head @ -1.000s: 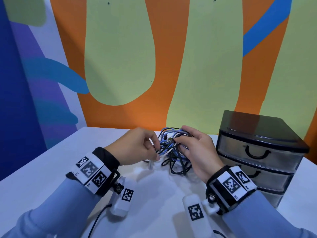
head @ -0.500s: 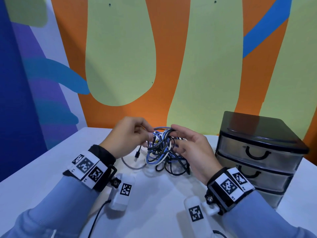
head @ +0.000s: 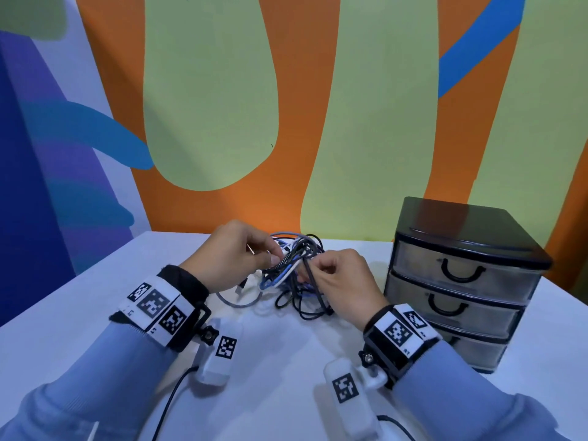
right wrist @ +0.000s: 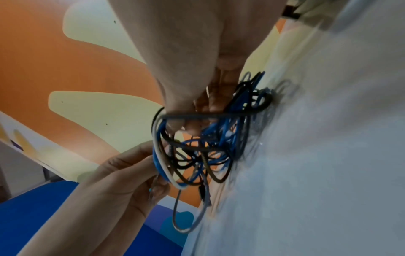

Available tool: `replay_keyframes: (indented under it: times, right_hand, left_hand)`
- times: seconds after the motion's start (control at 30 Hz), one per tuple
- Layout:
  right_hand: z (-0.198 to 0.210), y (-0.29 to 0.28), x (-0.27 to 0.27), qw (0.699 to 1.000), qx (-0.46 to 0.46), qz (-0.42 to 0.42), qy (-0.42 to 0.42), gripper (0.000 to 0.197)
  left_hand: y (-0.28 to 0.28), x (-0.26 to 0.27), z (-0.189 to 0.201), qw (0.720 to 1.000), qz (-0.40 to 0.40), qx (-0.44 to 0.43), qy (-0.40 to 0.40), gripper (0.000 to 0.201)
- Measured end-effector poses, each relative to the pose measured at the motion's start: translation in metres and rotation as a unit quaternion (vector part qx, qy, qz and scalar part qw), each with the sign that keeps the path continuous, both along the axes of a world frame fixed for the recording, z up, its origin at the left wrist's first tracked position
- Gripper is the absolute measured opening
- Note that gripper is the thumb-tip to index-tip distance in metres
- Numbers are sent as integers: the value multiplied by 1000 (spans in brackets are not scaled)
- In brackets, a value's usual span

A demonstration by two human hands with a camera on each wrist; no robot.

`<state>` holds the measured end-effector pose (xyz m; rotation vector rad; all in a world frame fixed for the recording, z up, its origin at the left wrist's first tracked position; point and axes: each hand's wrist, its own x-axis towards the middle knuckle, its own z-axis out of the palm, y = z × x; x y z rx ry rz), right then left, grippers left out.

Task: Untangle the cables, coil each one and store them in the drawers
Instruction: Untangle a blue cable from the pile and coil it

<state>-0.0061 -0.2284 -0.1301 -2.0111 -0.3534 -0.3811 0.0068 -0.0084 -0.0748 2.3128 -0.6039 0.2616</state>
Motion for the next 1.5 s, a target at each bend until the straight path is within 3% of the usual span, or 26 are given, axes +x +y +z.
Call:
replay_keyframes:
  times: [0.17, 0.33, 0.73, 0.83, 0.97, 1.07, 1.13, 1.2, 1.4, 1.5]
  right_hand:
    - [3, 7, -2, 998, 43, 38, -2, 42]
    - [11, 4, -11, 993, -1, 118, -13, 8]
    - [9, 7, -9, 995, 31, 92, -27, 26]
    - [8, 8, -4, 996, 29, 80, -31, 19]
    - [7, 10, -2, 997, 41, 67, -26, 13]
    - [7, 10, -5, 997, 44, 59, -19, 17]
    - [10, 9, -8, 997, 48, 58, -7, 18]
    - [13, 10, -11, 996, 57, 72, 13, 23]
    - [19, 15, -16, 991, 97, 75, 54, 17]
    - [23, 14, -17, 984, 155, 58, 60, 16]
  left_hand:
    - [7, 2, 2, 998, -36, 4, 41, 17]
    - [6, 1, 0, 994, -68, -21, 79, 21]
    - [-1, 0, -4, 984, -68, -105, 127, 11]
    - [-5, -3, 0, 976, -55, -162, 135, 13]
    - [-9, -14, 10, 975, -45, -196, 98, 27]
    - [-17, -23, 10, 989, -80, -118, 49, 44]
    - [-24, -25, 8, 990, -95, -93, 38, 36]
    - [-25, -23, 8, 991, -70, -113, 32, 23]
    - [-17, -21, 9, 994, 28, -105, -19, 17]
    - [-14, -21, 11, 993, 80, -74, -53, 39]
